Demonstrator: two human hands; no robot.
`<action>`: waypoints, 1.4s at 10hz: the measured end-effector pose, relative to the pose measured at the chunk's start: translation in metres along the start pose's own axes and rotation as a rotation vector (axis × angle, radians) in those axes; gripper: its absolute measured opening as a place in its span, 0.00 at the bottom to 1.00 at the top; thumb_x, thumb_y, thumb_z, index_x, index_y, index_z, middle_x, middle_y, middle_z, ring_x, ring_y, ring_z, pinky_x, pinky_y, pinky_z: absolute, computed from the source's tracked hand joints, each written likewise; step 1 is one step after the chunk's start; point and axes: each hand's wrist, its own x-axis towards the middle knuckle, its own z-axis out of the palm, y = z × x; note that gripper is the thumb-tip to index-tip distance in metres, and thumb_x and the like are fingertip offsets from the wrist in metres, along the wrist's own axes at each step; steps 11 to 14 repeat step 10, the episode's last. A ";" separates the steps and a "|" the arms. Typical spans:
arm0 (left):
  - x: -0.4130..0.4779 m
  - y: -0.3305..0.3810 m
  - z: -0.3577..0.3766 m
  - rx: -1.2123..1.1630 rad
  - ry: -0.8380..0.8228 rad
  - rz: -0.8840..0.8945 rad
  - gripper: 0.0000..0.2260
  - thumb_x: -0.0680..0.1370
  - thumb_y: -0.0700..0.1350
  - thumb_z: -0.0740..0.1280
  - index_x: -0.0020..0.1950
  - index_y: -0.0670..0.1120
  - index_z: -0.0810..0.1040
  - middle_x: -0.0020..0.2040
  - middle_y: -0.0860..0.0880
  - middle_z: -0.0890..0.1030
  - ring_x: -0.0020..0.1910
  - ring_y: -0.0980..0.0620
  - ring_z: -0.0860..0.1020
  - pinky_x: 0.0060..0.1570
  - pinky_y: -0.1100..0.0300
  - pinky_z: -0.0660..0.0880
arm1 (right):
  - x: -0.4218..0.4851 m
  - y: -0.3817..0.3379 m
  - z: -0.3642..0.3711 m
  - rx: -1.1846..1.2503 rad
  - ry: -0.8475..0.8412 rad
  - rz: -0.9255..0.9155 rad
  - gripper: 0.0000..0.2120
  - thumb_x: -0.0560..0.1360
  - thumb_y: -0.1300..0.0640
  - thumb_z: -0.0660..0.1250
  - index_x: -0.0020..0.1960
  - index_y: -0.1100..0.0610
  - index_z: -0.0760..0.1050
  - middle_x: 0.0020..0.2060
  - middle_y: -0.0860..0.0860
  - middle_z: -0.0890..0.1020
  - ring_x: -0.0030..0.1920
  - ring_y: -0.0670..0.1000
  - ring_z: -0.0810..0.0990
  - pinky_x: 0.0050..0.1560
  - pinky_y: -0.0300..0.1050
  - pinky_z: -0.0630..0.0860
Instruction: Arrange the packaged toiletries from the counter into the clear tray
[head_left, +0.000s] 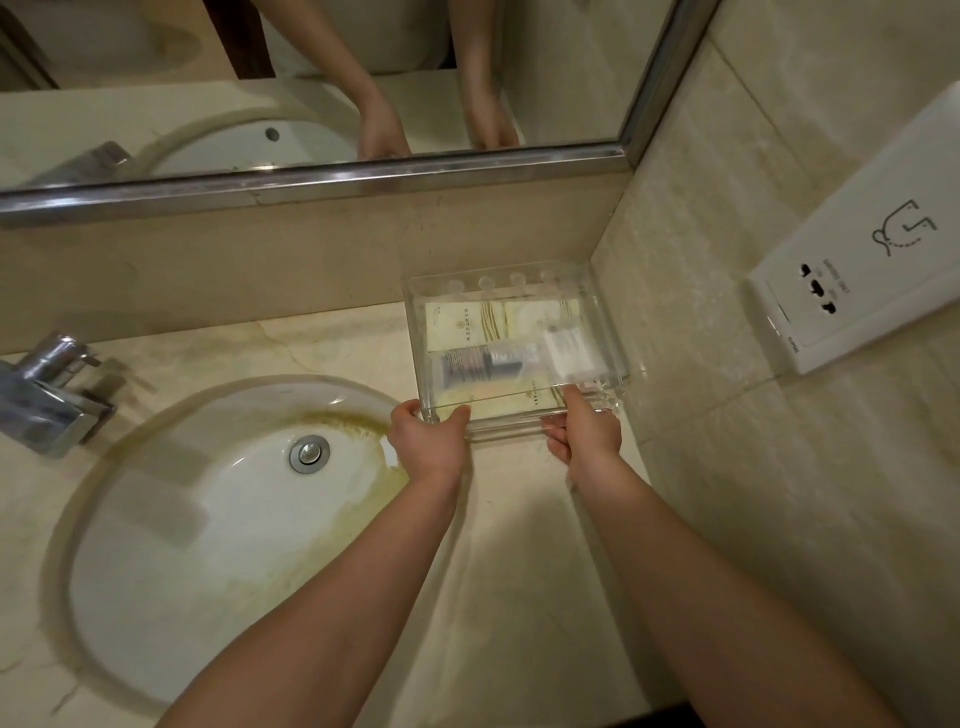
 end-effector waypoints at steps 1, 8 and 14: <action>-0.004 -0.001 -0.002 -0.009 -0.035 0.036 0.33 0.66 0.48 0.77 0.67 0.44 0.69 0.62 0.44 0.75 0.52 0.48 0.77 0.53 0.55 0.76 | -0.005 0.007 -0.005 0.061 -0.073 -0.066 0.12 0.75 0.56 0.68 0.55 0.62 0.76 0.43 0.57 0.87 0.40 0.52 0.87 0.35 0.44 0.83; 0.006 0.011 -0.009 0.310 -0.022 0.333 0.20 0.67 0.48 0.78 0.53 0.43 0.74 0.50 0.46 0.78 0.42 0.47 0.78 0.42 0.54 0.77 | -0.007 -0.010 0.013 0.130 -0.179 -0.027 0.19 0.77 0.71 0.65 0.68 0.71 0.70 0.45 0.62 0.83 0.34 0.48 0.85 0.32 0.36 0.81; 0.000 0.008 -0.033 0.282 -0.052 0.322 0.28 0.73 0.41 0.74 0.71 0.41 0.69 0.64 0.44 0.74 0.60 0.45 0.76 0.58 0.56 0.72 | -0.027 -0.011 0.003 0.019 -0.211 -0.051 0.19 0.76 0.67 0.67 0.66 0.70 0.72 0.39 0.58 0.81 0.32 0.47 0.83 0.28 0.37 0.78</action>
